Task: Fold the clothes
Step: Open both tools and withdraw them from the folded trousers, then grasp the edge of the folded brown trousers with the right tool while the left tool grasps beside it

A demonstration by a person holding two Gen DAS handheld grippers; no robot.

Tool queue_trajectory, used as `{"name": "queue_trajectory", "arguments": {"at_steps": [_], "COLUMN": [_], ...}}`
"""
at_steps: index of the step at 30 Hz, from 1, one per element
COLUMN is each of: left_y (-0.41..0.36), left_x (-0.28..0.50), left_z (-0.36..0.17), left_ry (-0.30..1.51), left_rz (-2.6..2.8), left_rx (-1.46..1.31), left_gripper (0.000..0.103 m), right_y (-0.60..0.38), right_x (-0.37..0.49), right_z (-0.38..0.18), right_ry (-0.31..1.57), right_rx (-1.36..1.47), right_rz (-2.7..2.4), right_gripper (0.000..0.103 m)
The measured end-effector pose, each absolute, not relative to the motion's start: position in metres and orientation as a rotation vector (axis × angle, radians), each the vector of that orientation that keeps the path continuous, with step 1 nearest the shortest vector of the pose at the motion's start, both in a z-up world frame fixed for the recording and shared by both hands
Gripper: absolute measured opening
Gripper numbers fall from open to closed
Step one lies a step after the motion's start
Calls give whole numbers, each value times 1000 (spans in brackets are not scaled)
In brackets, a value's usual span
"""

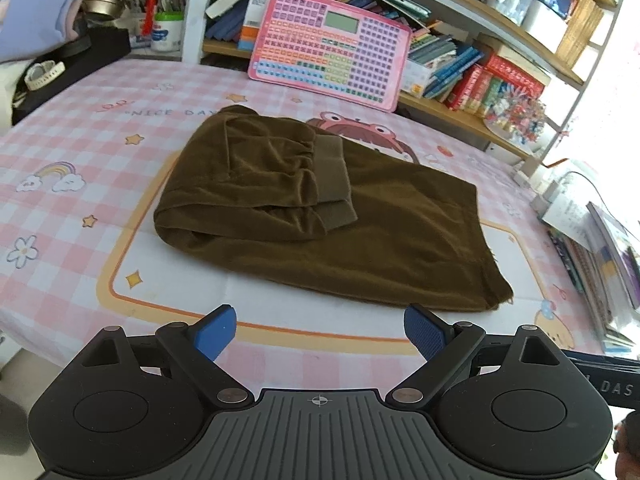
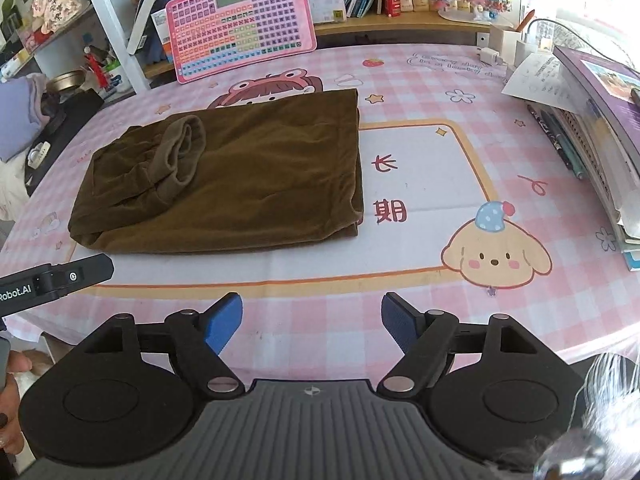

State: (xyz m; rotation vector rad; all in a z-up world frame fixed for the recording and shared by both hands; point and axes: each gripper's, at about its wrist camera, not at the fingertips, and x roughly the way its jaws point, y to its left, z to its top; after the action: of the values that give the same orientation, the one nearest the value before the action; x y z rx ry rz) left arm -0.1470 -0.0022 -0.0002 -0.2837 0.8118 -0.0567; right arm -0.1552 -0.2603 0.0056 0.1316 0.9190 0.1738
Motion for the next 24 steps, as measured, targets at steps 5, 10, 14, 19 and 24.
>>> {"name": "queue_trajectory", "arguments": {"at_steps": [5, 10, 14, 19, 24], "left_y": [-13, -30, -48, -70, -88], "left_x": [-137, -126, -117, -106, -101], "left_z": [4, 5, 7, 6, 5], "left_ry": [813, 806, 801, 813, 817], "left_rz": [-46, 31, 70, 124, 183], "left_rx": [-284, -246, -226, -210, -197], "left_gripper": [93, 93, 93, 93, 93], "right_y": [-270, -286, -305, -331, -353], "right_x": [-141, -120, -101, -74, -46], "right_z": [5, 1, -2, -9, -17], "right_ry": [924, 946, 967, 1016, 1065], "right_rx": [135, 141, 173, 264, 354], "right_rz": [193, 229, 253, 322, 389], "right_gripper": [80, 81, 81, 81, 78]}}
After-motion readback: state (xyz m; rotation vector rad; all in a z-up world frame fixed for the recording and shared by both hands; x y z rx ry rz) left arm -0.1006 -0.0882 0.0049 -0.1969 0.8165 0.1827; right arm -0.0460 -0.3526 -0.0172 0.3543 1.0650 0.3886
